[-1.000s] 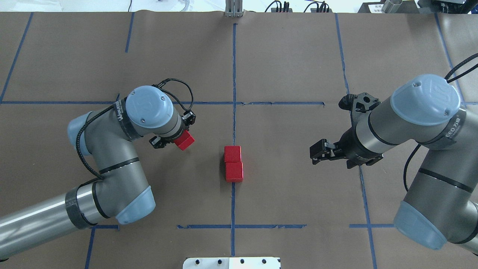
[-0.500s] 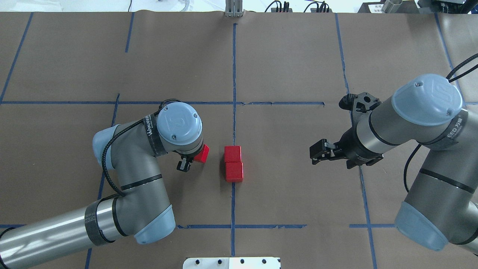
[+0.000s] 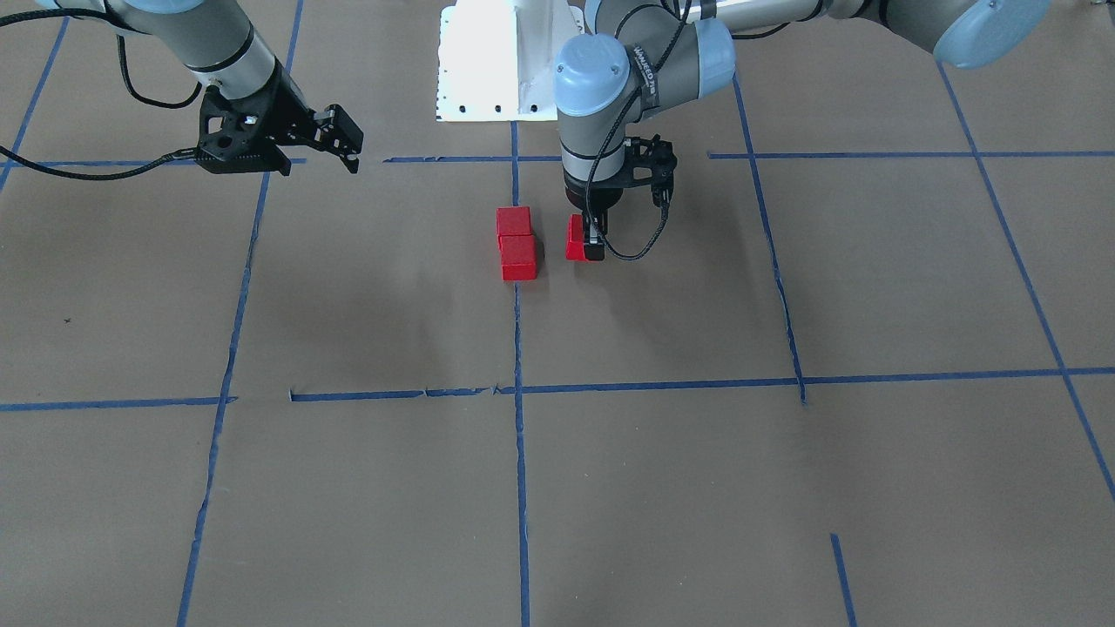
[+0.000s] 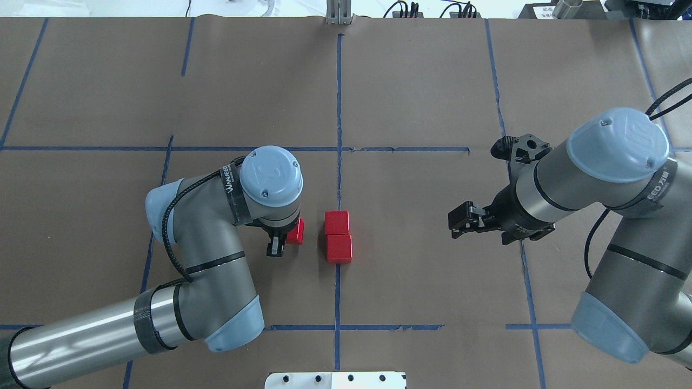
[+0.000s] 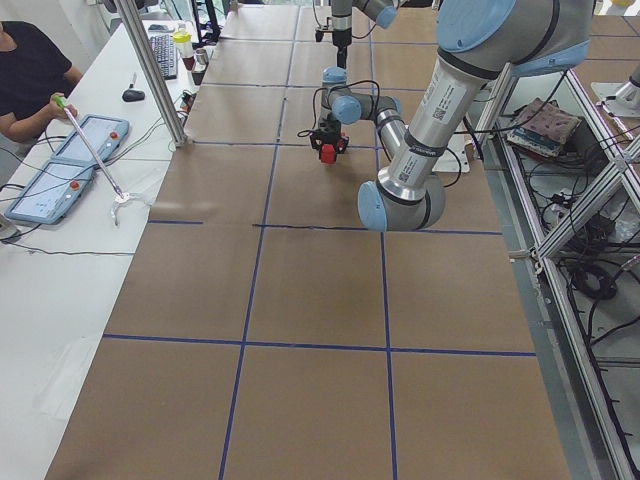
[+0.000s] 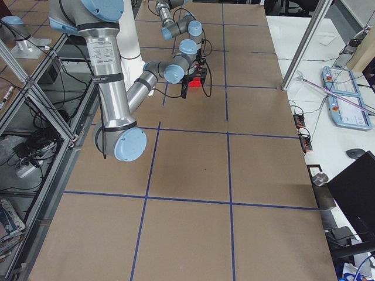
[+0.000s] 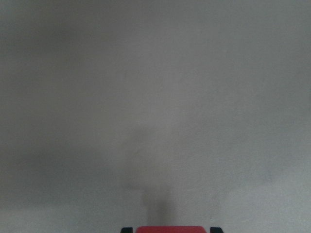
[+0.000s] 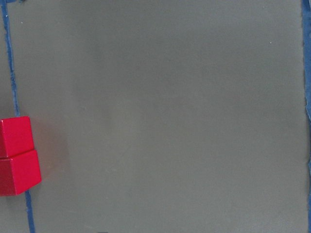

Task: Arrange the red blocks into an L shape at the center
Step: 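Carry the red cube with the left gripper beside the cube pair, then lower the cube next to the farther cube of the pair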

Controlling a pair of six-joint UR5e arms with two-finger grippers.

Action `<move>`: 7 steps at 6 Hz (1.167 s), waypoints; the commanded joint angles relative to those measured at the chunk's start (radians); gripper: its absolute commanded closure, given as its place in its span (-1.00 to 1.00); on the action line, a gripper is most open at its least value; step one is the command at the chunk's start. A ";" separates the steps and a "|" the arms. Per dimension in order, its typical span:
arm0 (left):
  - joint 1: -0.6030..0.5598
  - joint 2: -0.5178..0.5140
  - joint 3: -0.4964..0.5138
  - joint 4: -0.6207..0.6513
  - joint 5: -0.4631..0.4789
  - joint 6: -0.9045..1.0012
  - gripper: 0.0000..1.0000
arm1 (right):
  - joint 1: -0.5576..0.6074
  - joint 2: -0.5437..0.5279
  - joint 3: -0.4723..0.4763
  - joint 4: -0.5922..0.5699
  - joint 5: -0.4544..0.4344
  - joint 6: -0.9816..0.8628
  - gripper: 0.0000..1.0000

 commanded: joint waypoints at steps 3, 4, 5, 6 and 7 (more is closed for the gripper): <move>-0.006 -0.048 0.055 0.003 -0.015 -0.073 1.00 | 0.000 0.002 -0.002 0.000 0.000 0.001 -1.00; -0.006 -0.074 0.087 0.001 -0.014 -0.120 1.00 | 0.000 0.000 -0.002 0.000 0.000 0.001 -1.00; -0.006 -0.083 0.093 0.003 -0.014 -0.128 1.00 | 0.000 0.000 -0.002 0.000 0.000 0.001 -1.00; -0.005 -0.089 0.110 0.001 -0.014 -0.130 1.00 | 0.000 0.000 -0.003 0.000 0.000 0.001 -1.00; -0.005 -0.089 0.115 -0.005 -0.014 -0.129 1.00 | 0.000 0.000 -0.002 0.000 0.000 0.001 -1.00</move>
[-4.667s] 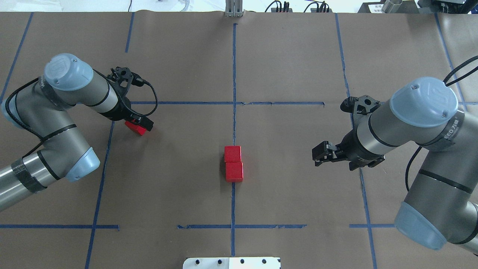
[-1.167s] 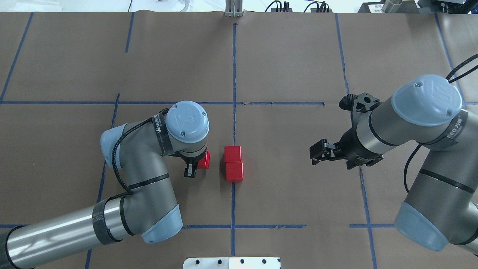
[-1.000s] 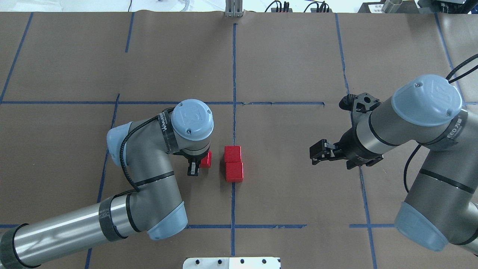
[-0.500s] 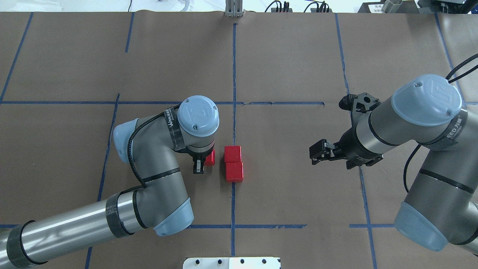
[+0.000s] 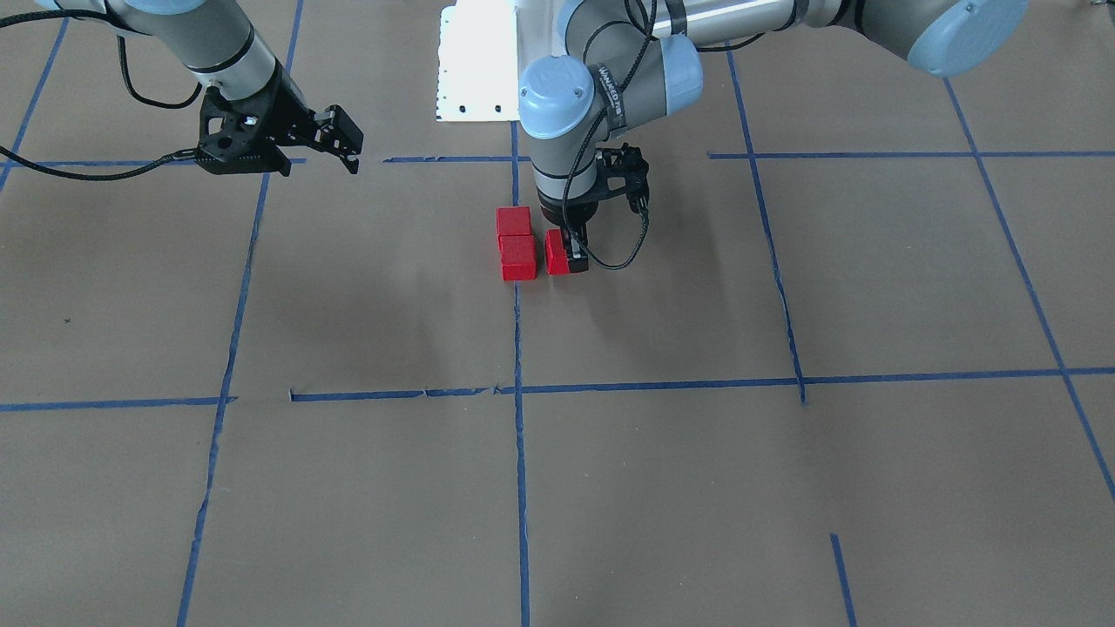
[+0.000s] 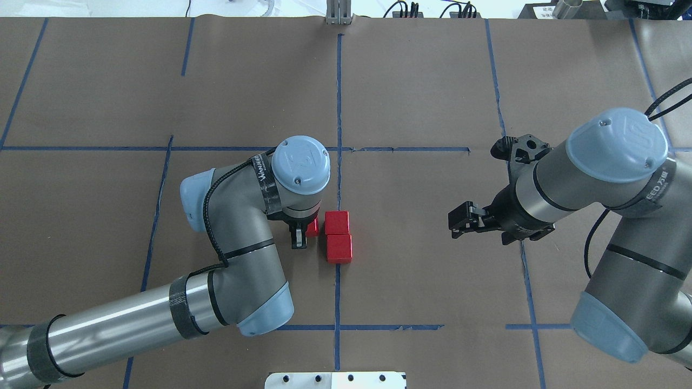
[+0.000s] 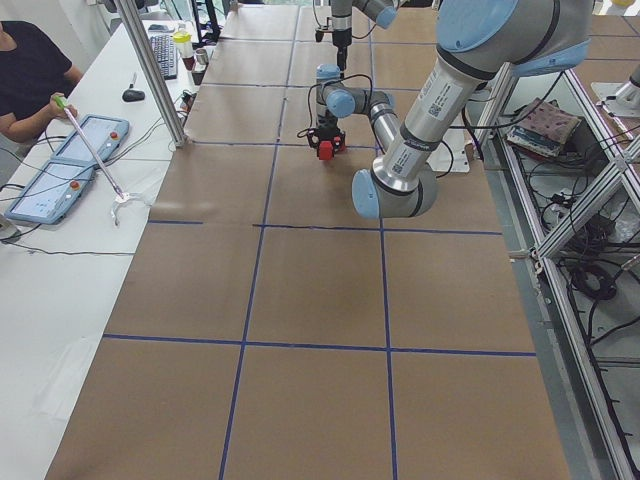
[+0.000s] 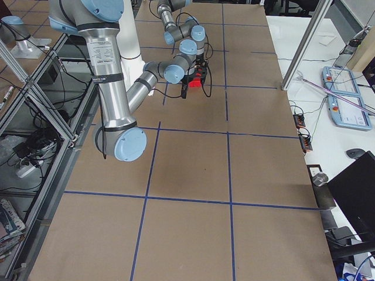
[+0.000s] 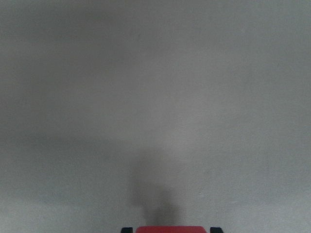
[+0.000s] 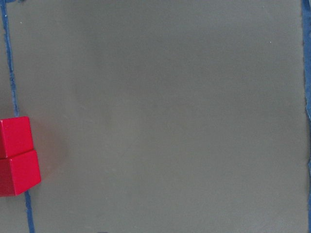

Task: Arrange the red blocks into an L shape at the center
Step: 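Lower the cube next to the farther cube of the pair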

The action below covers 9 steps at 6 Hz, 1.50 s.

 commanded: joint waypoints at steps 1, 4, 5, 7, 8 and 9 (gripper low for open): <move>0.002 -0.007 0.009 -0.009 0.000 -0.001 1.00 | 0.000 0.000 0.001 0.000 0.000 0.000 -1.00; 0.005 -0.021 0.031 -0.011 0.000 0.004 1.00 | 0.000 0.000 0.001 0.000 0.000 0.000 -1.00; 0.005 -0.022 0.031 -0.012 0.000 0.004 1.00 | 0.000 0.000 0.001 0.000 0.000 0.000 -1.00; 0.007 -0.022 0.031 -0.012 0.000 0.004 1.00 | 0.000 0.001 0.001 0.000 0.000 0.000 -1.00; 0.007 -0.022 0.031 -0.012 0.000 0.004 1.00 | 0.000 0.001 0.001 0.000 0.000 0.000 -1.00; 0.007 -0.022 0.032 -0.014 0.000 0.004 0.99 | 0.000 0.001 0.001 0.000 0.000 0.000 -1.00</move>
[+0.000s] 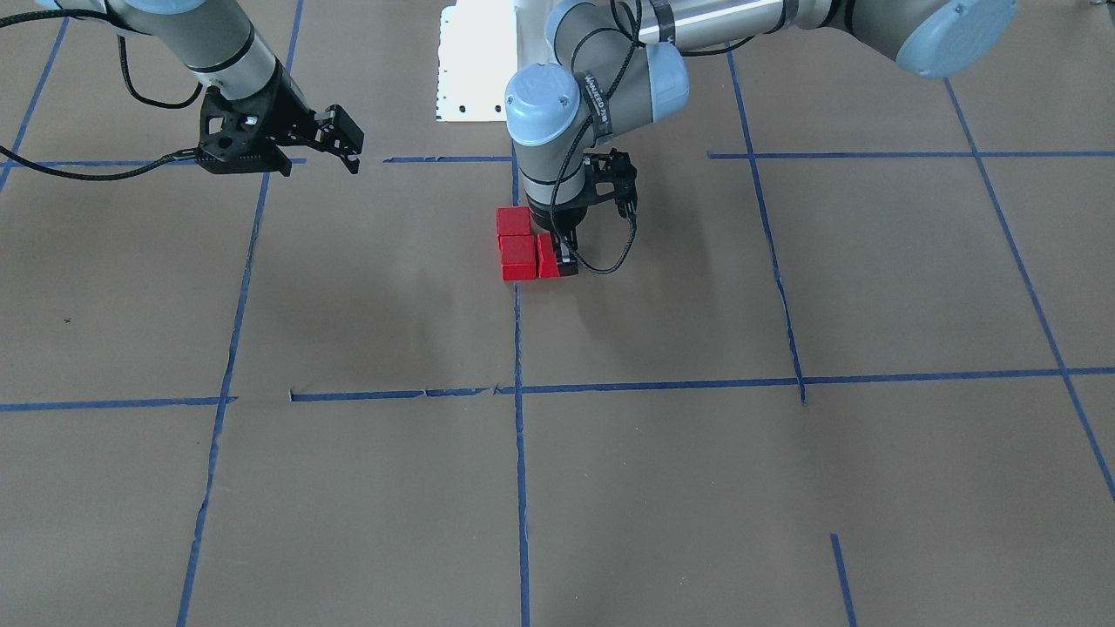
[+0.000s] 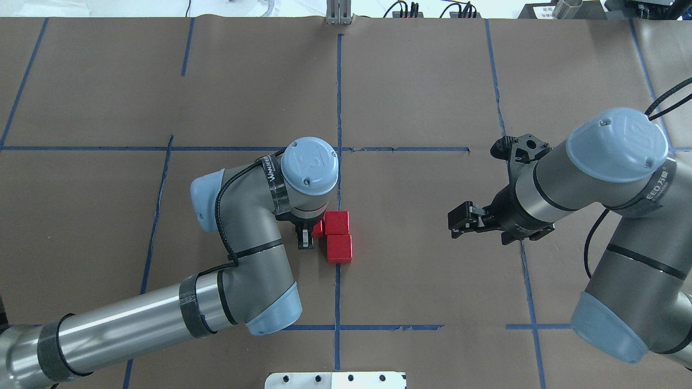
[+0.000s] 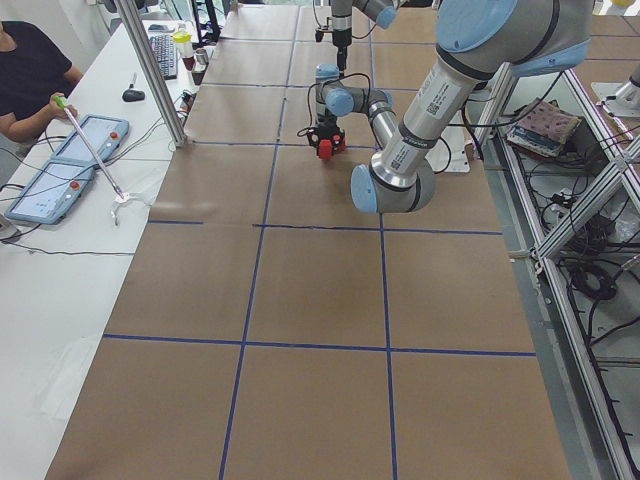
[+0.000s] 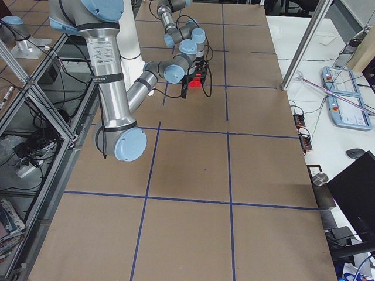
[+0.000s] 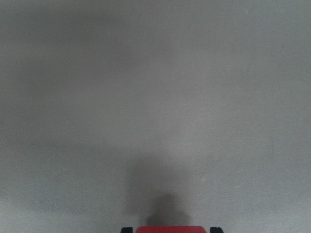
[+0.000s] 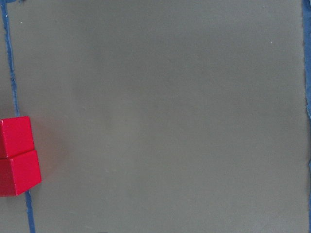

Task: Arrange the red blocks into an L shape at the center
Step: 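Lower the cube next to the farther cube of the pair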

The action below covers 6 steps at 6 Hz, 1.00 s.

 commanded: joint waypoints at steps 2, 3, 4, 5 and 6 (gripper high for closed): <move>0.000 -0.005 0.009 -0.003 0.000 0.003 0.98 | 0.000 -0.001 0.000 0.000 0.002 0.000 -1.00; 0.000 -0.015 0.030 -0.015 0.000 0.003 0.98 | 0.000 -0.001 0.000 0.000 0.002 0.000 -1.00; 0.000 -0.015 0.030 -0.018 0.000 0.003 0.97 | 0.000 -0.001 0.000 0.000 0.002 0.000 -1.00; 0.003 -0.014 0.030 -0.018 0.000 0.003 0.89 | 0.000 -0.001 0.000 0.000 0.002 0.000 -1.00; 0.006 -0.014 0.030 -0.016 0.000 0.014 -0.54 | 0.000 0.000 0.000 0.000 0.002 0.000 -1.00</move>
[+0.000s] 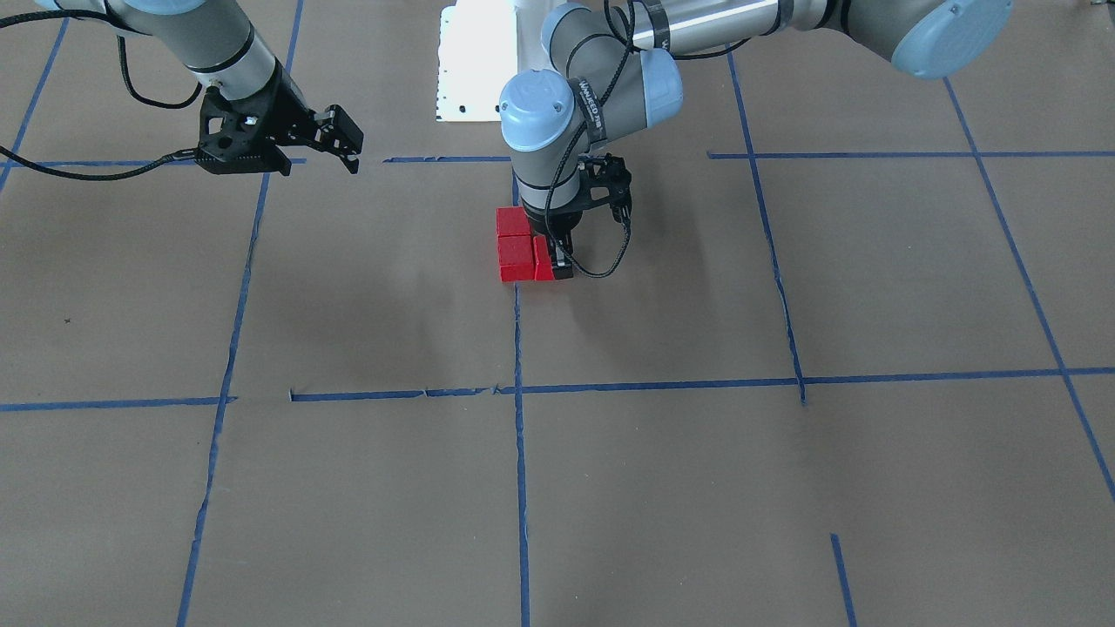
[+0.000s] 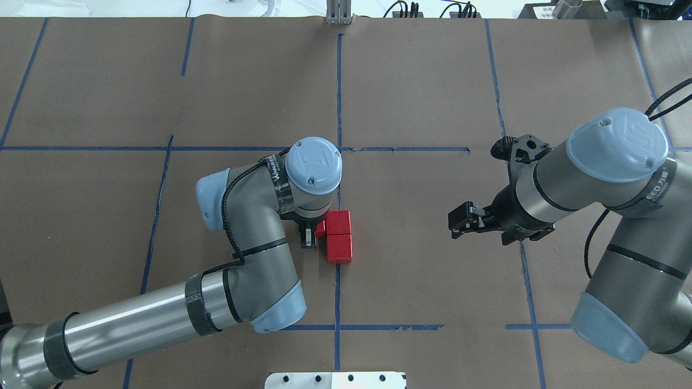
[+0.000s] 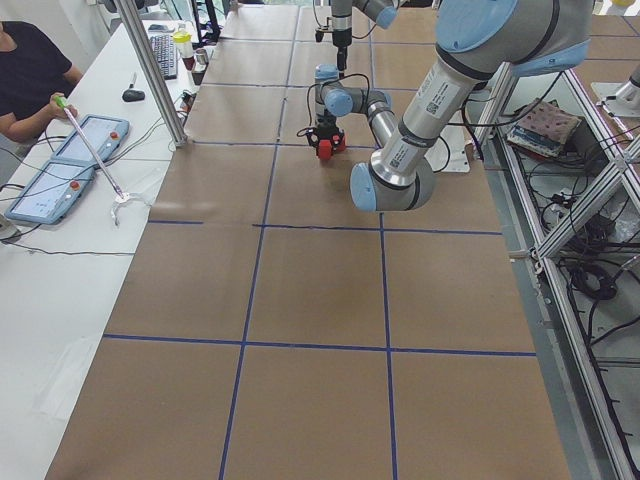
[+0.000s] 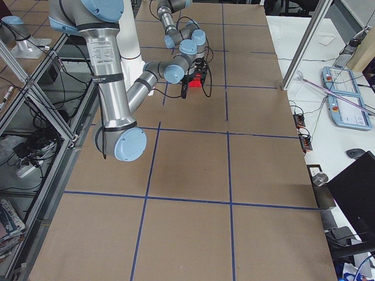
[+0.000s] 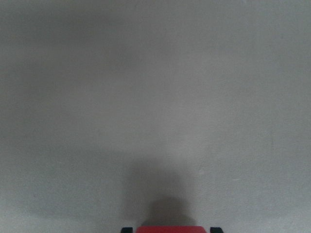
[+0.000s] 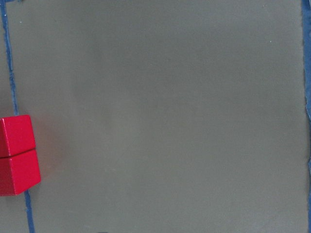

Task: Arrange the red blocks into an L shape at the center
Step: 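Open the left gripper and lift it off the cubes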

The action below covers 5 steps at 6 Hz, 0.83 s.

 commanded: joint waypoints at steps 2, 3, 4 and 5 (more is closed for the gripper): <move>0.003 -0.001 -0.004 0.001 -0.002 0.009 -1.00 | 0.000 0.001 0.002 0.000 0.002 0.000 -1.00; 0.003 0.000 -0.016 0.002 -0.005 0.010 -1.00 | 0.002 0.001 0.002 0.000 0.002 0.000 -1.00; 0.003 0.005 -0.054 0.011 -0.005 0.064 -1.00 | 0.002 0.000 0.008 0.000 0.005 0.000 -1.00; 0.001 0.034 -0.143 0.037 -0.024 0.175 -1.00 | 0.008 -0.011 0.027 0.000 0.009 0.000 -1.00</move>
